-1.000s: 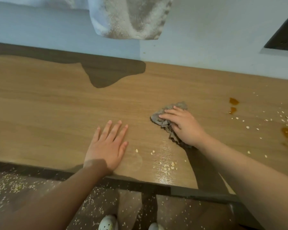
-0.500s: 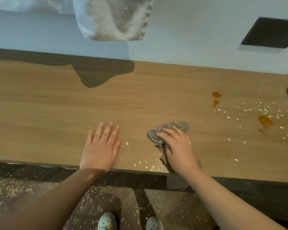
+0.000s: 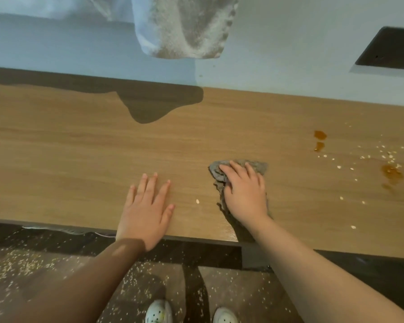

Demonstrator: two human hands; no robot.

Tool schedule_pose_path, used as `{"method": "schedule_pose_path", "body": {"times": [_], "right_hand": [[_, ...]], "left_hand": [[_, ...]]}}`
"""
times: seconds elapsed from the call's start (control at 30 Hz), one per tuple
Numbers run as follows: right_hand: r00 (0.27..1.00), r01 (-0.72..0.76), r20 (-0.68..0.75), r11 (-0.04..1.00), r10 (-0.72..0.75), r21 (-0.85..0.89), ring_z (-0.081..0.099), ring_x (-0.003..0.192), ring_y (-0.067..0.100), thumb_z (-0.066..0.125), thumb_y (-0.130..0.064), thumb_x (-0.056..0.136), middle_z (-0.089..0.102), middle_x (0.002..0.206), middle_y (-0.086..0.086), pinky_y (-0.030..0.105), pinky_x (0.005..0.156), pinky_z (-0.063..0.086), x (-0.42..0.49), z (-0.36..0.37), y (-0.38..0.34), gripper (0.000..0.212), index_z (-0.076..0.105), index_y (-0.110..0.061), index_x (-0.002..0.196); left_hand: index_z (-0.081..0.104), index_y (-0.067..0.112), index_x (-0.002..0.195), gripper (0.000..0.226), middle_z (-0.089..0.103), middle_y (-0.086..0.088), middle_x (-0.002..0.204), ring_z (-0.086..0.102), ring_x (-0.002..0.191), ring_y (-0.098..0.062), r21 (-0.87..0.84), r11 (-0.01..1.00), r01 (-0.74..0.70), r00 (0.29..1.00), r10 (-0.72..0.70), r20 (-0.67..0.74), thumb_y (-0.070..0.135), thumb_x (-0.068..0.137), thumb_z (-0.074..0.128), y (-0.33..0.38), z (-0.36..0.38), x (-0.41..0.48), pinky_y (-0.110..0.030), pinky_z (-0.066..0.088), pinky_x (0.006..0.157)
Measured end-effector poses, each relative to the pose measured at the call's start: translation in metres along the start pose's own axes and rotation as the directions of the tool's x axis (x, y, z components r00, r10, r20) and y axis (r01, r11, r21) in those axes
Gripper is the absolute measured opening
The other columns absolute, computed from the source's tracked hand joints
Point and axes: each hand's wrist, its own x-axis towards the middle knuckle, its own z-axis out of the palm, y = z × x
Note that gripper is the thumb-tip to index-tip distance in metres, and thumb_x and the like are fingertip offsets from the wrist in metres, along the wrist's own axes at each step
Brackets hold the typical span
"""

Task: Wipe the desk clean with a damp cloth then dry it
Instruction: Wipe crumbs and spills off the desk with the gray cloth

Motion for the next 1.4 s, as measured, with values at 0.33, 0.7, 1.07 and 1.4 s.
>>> {"method": "schedule_pose_path", "body": {"times": [0.33,0.7,1.07,1.4], "right_hand": [[0.907,0.317,0.24,0.936,-0.347,0.154,0.015,0.14,0.008,0.046,-0.02,0.094,0.037,0.145,-0.015,0.023,0.108,-0.008,-0.046,-0.016,0.006,0.041,0.047,-0.037,0.132],[0.989,0.134,0.073,0.991,-0.132,-0.019,0.013,0.142,0.013,0.038,-0.031,0.096,0.029,0.15,-0.014,0.032,0.111,-0.003,-0.068,-0.005,0.011,0.045,0.034,-0.039,0.14],[0.982,0.168,0.095,0.985,-0.164,-0.034,0.007,0.143,0.014,0.036,-0.031,0.098,0.023,0.152,-0.014,0.031,0.111,-0.005,-0.087,-0.036,0.087,0.046,0.029,-0.039,0.142],[0.978,0.2,0.068,0.98,-0.198,-0.023,0.02,0.141,0.024,0.044,-0.027,0.094,0.033,0.149,-0.007,0.04,0.112,0.003,-0.104,-0.053,0.138,0.046,0.039,-0.033,0.139]], "left_hand": [[-0.003,0.023,0.146,0.052,-0.004,-0.003,0.156,-0.009,0.143,-0.018,-0.073,0.997,-0.027,1.0,0.027,-0.001,0.038,0.098,0.014,-0.001,-0.005,-0.002,-0.033,-0.008,0.112],[0.0,0.024,0.146,0.072,0.002,0.003,0.156,-0.011,0.14,-0.015,-0.03,0.99,-0.138,0.99,0.139,0.03,0.049,0.08,-0.014,0.015,0.002,-0.009,-0.035,-0.008,0.112],[-0.004,0.024,0.148,0.053,-0.006,0.003,0.157,-0.012,0.143,-0.021,0.012,1.0,-0.014,0.999,0.014,0.035,0.038,0.099,0.011,0.121,0.01,0.0,-0.04,-0.006,0.114],[-0.013,0.027,0.146,0.054,-0.016,0.0,0.155,-0.019,0.141,-0.024,0.009,0.998,0.068,0.993,-0.068,0.094,0.043,0.098,0.008,0.209,0.017,0.007,-0.046,-0.005,0.115]]}}
